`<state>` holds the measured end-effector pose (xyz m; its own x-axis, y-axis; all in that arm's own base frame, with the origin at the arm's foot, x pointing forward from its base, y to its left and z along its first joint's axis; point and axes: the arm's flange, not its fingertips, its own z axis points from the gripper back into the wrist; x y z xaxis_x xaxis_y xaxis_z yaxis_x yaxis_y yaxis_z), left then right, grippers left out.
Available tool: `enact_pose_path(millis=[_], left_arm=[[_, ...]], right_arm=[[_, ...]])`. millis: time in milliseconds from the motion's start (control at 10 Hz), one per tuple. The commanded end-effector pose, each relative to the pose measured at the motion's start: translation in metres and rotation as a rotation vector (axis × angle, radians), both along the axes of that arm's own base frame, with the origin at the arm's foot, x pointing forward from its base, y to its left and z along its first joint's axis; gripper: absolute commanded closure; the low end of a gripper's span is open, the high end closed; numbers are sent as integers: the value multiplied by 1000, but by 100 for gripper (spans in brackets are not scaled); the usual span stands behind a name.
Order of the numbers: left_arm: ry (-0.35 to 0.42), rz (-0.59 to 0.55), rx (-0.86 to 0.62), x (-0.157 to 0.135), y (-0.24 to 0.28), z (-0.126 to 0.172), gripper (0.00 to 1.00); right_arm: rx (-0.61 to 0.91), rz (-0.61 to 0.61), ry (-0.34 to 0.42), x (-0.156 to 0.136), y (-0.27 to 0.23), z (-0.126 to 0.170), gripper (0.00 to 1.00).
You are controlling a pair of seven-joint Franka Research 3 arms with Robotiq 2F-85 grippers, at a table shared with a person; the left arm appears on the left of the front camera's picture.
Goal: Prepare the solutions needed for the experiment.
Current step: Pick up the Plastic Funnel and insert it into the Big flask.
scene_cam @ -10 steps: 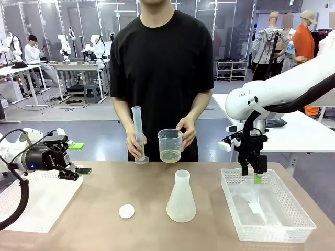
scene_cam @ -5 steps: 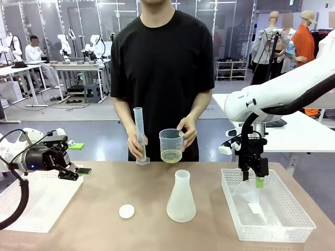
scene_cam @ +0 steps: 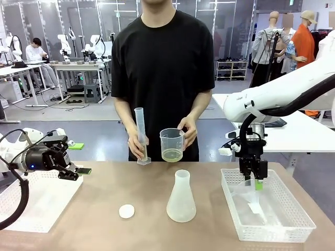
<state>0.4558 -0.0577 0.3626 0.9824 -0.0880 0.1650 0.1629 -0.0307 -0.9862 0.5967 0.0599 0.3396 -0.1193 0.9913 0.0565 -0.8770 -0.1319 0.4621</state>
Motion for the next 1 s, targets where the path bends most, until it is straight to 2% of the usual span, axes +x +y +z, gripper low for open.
enact_pose_path(millis=[0, 100, 200, 300, 400, 500, 600, 700, 900], left_arm=[[-3, 6, -16, 1, -1, 3, 0], [-3, 6, -16, 1, -1, 3, 0], [-3, 6, -16, 1, -1, 3, 0], [-3, 6, -16, 1, -1, 3, 0], [-3, 6, -16, 1, -1, 3, 0], [-3, 6, -16, 1, -1, 3, 0], [-3, 6, -16, 1, -1, 3, 0], [-3, 6, -16, 1, -1, 3, 0], [-3, 6, -16, 1, -1, 3, 0]], right_arm=[[-3, 14, 10, 6, 0, 1, 36], [-6, 9, 16, 7, 0, -1, 48], [-10, 10, 17, 6, 0, -2, 52], [-10, 5, 20, 6, 0, -3, 64], [-10, 2, 22, 6, 0, -3, 68], [-10, 2, 22, 5, 0, -4, 80], [-14, 3, 22, 5, 0, -4, 84], [-28, 1, 18, 5, 1, -5, 97], [-56, -80, -18, 5, 5, 0, 97]])
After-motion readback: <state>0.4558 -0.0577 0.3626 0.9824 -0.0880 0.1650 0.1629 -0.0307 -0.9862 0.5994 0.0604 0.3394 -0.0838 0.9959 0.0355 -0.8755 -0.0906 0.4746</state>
